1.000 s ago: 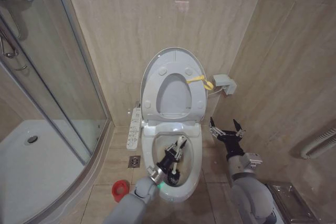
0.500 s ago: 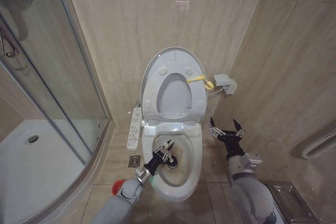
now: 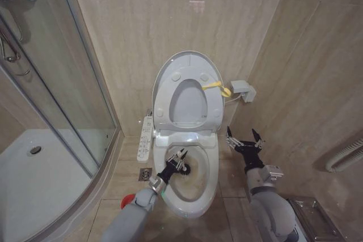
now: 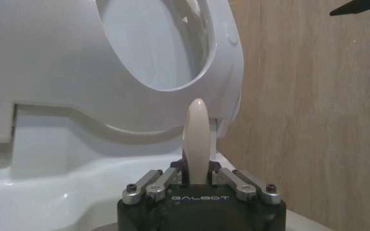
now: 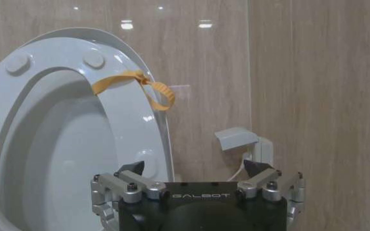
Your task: Open the toilet lid, clean the toilet bowl with a toilet brush, close the toilet lid, and flush.
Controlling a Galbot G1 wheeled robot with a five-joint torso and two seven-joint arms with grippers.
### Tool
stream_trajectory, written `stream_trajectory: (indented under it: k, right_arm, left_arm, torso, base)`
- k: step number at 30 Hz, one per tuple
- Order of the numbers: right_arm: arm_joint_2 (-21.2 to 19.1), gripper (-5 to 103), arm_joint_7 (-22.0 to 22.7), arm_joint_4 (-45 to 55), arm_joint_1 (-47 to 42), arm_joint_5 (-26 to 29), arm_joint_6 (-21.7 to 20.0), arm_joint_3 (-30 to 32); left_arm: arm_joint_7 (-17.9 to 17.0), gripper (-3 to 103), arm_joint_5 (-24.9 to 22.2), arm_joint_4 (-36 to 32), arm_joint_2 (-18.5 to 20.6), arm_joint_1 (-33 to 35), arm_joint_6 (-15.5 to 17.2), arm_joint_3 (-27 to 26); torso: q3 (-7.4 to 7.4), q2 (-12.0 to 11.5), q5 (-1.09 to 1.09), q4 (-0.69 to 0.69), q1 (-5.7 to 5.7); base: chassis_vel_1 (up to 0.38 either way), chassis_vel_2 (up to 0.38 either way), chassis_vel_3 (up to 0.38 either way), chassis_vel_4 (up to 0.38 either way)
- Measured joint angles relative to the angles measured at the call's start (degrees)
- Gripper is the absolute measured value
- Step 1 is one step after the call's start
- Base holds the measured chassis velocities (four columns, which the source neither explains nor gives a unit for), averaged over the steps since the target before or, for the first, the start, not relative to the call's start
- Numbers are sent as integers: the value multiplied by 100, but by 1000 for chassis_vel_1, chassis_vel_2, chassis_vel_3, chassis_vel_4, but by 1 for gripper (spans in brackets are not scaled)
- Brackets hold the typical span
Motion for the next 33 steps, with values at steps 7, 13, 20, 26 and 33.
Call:
stream_trajectory:
  k: [7, 13, 20, 26, 33]
  right_arm:
    - [0, 100, 0, 0, 0, 0, 0, 0]
    - [0, 100, 0, 0, 0, 0, 0, 0]
    - [0, 100, 0, 0, 0, 0, 0, 0]
    - [0, 100, 0, 0, 0, 0, 0, 0]
    - [-1, 100, 0, 0, 0, 0, 0, 0]
  left_arm:
    - [4, 20, 28, 78, -105, -147, 35, 20]
    - [21, 20, 41, 292, -234, -257, 75, 17]
    - [116, 20, 32, 515, -283, -300, 101, -43]
    - [144, 20, 30, 623, -347, -326, 103, -126]
    - [143, 20, 52, 586, -340, -298, 102, -160]
  torso:
    - [0, 0, 0, 0, 0]
    - [0, 1, 0, 0, 0]
    - [0, 1, 0, 1, 0]
    - [-1, 2, 3, 2, -1]
    - [1, 1, -3, 0, 0]
  base:
    - [0, 0, 0, 0]
    - [0, 0, 0, 0]
    - [0, 0, 0, 0]
    - [0, 0, 0, 0]
    - [0, 0, 0, 0]
